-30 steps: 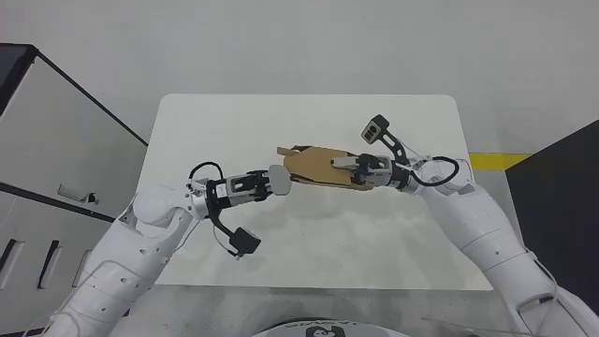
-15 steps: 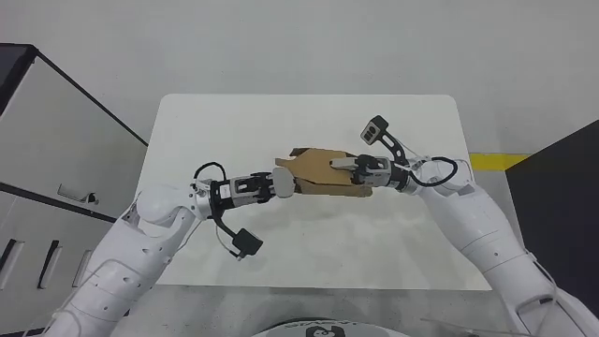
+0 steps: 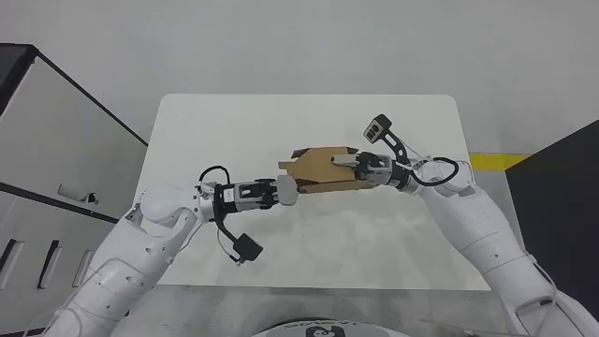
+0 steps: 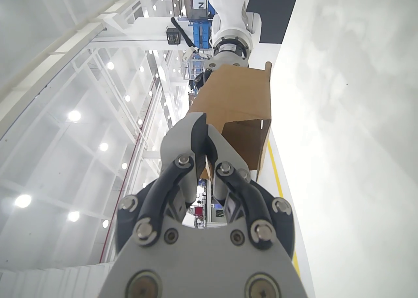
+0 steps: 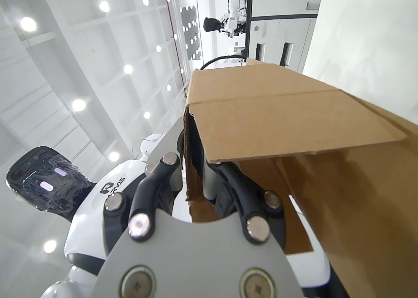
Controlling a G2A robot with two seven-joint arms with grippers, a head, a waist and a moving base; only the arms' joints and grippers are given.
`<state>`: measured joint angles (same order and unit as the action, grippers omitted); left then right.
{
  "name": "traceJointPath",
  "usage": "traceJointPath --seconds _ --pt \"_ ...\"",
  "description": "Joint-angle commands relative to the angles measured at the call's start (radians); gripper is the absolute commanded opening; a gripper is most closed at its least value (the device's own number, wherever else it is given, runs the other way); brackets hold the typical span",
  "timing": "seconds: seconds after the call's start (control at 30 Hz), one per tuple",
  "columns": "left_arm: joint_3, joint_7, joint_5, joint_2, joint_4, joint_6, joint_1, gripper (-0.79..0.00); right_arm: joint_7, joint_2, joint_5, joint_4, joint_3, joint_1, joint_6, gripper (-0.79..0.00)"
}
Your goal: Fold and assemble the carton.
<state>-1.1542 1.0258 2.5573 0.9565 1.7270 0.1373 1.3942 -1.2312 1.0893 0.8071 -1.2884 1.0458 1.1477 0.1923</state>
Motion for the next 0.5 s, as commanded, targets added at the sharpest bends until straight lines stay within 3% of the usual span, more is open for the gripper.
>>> traceJointPath --seconds 0.0,0.47 --pt "0.009 0.013 0.002 0.0 0.0 -0.002 -0.004 -0.785 0.001 0.001 0.0 0.0 0.002 0.001 -0.001 -0.785" --pt "0.078 0.051 0.019 0.008 -0.003 -0.013 -0.042 -0.785 -0.001 0.006 -0.017 0.005 0.008 0.002 -0.011 -0.785"
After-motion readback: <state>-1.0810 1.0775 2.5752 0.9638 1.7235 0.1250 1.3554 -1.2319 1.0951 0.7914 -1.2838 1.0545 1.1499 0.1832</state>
